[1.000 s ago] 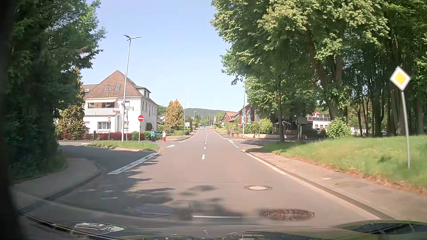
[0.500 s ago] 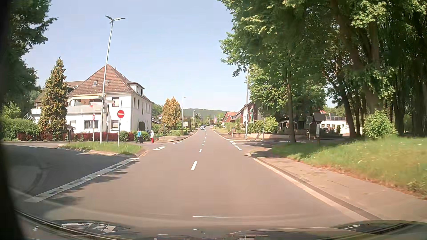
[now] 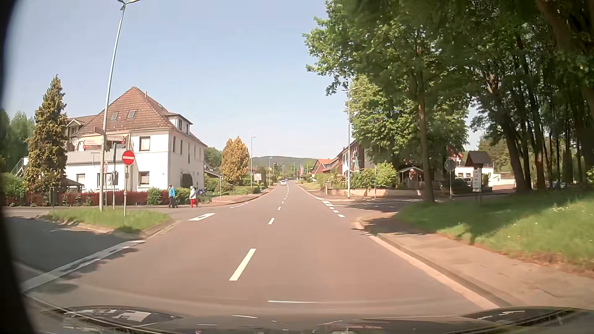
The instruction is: Follow the waypoints while adhering to traffic rules and regulations
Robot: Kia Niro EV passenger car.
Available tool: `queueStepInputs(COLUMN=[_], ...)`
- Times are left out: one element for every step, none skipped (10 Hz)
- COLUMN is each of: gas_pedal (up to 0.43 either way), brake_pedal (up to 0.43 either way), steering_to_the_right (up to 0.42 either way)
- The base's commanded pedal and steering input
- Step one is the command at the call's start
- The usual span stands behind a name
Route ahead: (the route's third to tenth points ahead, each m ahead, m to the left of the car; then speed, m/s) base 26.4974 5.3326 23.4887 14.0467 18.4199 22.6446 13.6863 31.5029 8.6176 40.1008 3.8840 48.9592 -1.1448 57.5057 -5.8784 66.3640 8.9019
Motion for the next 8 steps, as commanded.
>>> queueStepInputs(gas_pedal=[0.0, 0.0, 0.0, 0.0, 0.0, 0.0, 0.0, 0.0], brake_pedal=[0.213, 0.213, 0.213, 0.213, 0.207, 0.201, 0.195, 0.195], steering_to_the_right=[-0.007, -0.008, -0.007, -0.007, -0.007, -0.007, -0.006, -0.006])
